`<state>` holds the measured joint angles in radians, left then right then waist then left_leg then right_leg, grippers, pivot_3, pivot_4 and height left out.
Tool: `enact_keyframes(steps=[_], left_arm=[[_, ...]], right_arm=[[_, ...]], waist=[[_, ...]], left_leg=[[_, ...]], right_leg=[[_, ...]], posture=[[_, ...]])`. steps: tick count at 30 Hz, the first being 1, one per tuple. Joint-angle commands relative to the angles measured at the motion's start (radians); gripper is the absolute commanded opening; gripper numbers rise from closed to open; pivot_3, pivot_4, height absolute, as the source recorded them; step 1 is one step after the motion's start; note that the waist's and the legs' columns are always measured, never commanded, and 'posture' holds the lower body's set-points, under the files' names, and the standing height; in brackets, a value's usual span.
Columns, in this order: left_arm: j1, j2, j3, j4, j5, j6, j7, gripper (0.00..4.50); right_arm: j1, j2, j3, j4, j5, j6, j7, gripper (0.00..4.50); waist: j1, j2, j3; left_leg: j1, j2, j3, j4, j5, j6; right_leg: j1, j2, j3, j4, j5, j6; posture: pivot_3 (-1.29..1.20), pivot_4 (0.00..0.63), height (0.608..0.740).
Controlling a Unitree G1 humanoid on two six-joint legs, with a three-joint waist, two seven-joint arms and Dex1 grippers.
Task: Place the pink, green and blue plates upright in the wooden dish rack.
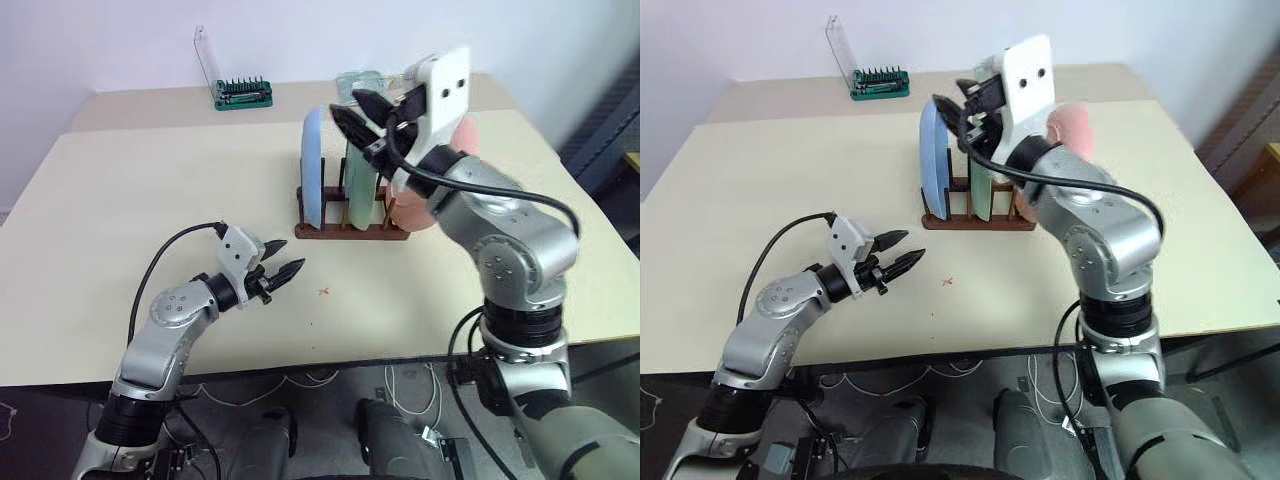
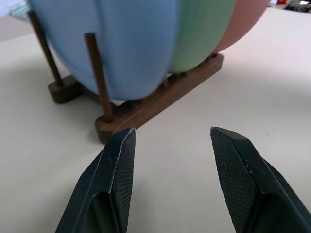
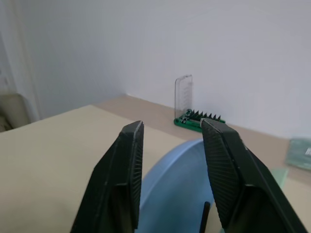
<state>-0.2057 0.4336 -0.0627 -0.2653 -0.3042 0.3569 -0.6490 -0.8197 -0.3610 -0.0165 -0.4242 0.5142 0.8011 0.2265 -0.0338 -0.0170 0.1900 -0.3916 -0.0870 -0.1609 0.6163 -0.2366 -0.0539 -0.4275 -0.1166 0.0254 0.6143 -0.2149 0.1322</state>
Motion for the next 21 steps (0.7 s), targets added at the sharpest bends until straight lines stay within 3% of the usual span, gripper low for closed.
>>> enact_keyframes(steps=[1, 2, 5, 8, 10, 15, 21], left_arm=[[-0.013, 0.007, -0.015, 0.001, 0.008, -0.039, -0.032, 2.50], [-0.015, 0.006, -0.019, 0.003, 0.010, -0.043, -0.037, 2.50], [-0.020, 0.000, -0.030, 0.010, 0.017, -0.053, -0.052, 2.50], [-0.038, -0.013, -0.048, 0.043, 0.019, -0.070, -0.070, 2.50], [-0.050, -0.020, -0.054, 0.062, 0.023, -0.080, -0.075, 2.50], [-0.060, -0.031, -0.060, 0.077, 0.031, -0.091, -0.078, 2.50], [-0.045, -0.029, -0.054, 0.063, 0.034, -0.090, -0.071, 2.50]], right_arm=[[0.050, -0.146, -0.133, -0.079, 0.002, -0.015, 0.075, 0.45], [0.069, -0.186, -0.151, -0.083, -0.001, -0.015, 0.094, 0.03], [0.146, -0.318, -0.203, -0.063, -0.047, -0.030, 0.136, 0.03], [0.311, -0.524, -0.260, 0.014, -0.188, -0.041, 0.163, 0.03], [0.369, -0.582, -0.251, 0.042, -0.236, -0.058, 0.164, 0.03], [0.432, -0.601, -0.143, 0.065, -0.330, -0.137, 0.201, 0.03], [0.367, -0.510, -0.105, 0.007, -0.268, -0.179, 0.277, 0.03]], waist=[[0.015, 0.000, 0.000], [0.023, 0.000, 0.000], [0.024, 0.000, 0.000], [0.030, 0.000, 0.000], [0.030, 0.000, 0.000], [0.012, 0.005, -0.001], [0.021, 0.005, -0.001]], left_leg=[[0.000, 0.000, 0.000, 0.000, 0.000, 0.000], [0.000, 0.000, 0.000, 0.000, 0.000, 0.001], [0.000, 0.000, 0.001, 0.001, -0.001, 0.001], [0.000, 0.000, 0.002, 0.001, -0.001, 0.002], [0.000, 0.000, 0.003, 0.002, -0.001, 0.002], [0.002, 0.004, 0.010, 0.001, -0.001, 0.003], [0.001, 0.006, 0.013, 0.004, -0.002, 0.004]], right_leg=[[0.001, 0.000, 0.000, -0.001, 0.000, 0.000], [0.001, 0.000, 0.000, -0.001, 0.000, 0.000], [0.002, 0.000, 0.000, -0.002, 0.000, 0.000], [0.002, -0.001, 0.000, -0.002, 0.000, 0.000], [0.002, -0.001, 0.000, -0.002, 0.000, 0.001], [0.002, -0.001, 0.001, -0.002, 0.000, 0.001], [0.002, 0.000, 0.001, -0.002, 0.000, 0.001]], posture=[[0.00, 0.150, 0.740], [0.00, 0.150, 0.740], [0.00, 0.150, 0.740], [0.00, 0.150, 0.740], [0.00, 0.150, 0.740], [0.00, 0.150, 0.740], [0.00, 0.150, 0.740]])
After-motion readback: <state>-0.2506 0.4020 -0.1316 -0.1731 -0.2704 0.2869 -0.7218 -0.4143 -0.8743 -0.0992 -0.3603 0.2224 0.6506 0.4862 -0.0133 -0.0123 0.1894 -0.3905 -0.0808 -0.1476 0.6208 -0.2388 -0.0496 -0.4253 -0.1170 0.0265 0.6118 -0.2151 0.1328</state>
